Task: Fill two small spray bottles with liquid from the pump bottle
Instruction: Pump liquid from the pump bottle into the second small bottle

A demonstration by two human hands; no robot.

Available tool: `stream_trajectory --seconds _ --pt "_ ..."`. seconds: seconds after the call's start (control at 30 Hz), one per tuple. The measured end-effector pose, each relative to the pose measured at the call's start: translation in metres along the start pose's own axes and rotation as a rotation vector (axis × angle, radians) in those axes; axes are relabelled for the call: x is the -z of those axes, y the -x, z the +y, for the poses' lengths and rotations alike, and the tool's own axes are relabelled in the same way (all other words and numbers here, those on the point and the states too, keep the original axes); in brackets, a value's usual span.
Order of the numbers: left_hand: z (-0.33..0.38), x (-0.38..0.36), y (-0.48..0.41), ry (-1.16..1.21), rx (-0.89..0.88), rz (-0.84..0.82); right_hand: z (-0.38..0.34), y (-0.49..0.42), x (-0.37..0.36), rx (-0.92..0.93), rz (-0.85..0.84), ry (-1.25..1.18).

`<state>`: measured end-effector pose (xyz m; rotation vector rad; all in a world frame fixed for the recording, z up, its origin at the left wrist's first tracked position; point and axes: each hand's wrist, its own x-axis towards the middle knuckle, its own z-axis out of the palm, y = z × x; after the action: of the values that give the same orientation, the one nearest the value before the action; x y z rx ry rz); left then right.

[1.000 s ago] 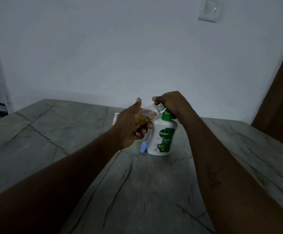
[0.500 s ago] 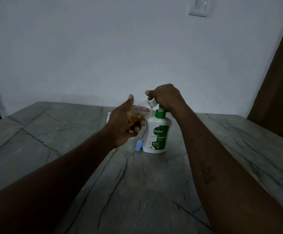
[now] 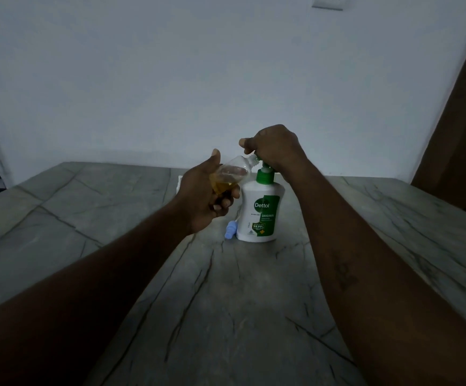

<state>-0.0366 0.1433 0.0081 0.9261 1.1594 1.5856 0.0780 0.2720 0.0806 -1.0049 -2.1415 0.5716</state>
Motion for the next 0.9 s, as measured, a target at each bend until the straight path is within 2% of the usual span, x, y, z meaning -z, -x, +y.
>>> stream_trajectory --seconds 0.13,0.37,0.6,0.73,0.9 --pt "0.001 -0.001 -0.001 -0.005 -0.010 0.000 -0.002 0.001 0.003 0.022 -0.009 0.030" --pt "-0.001 0.000 -0.001 -0.007 0.002 0.031 0.004 0.008 -0.002 -0.128 -0.087 -0.143" --pt "0.001 0.000 0.000 -0.007 0.000 0.032 0.000 0.011 0.002 -0.037 -0.040 -0.082" --pt "0.001 -0.001 -0.001 -0.001 -0.012 0.003 -0.006 0.012 0.006 0.057 -0.008 0.077" --pt "0.000 -0.001 -0.002 0.006 -0.012 0.013 -0.003 0.012 0.005 -0.018 0.003 -0.027"
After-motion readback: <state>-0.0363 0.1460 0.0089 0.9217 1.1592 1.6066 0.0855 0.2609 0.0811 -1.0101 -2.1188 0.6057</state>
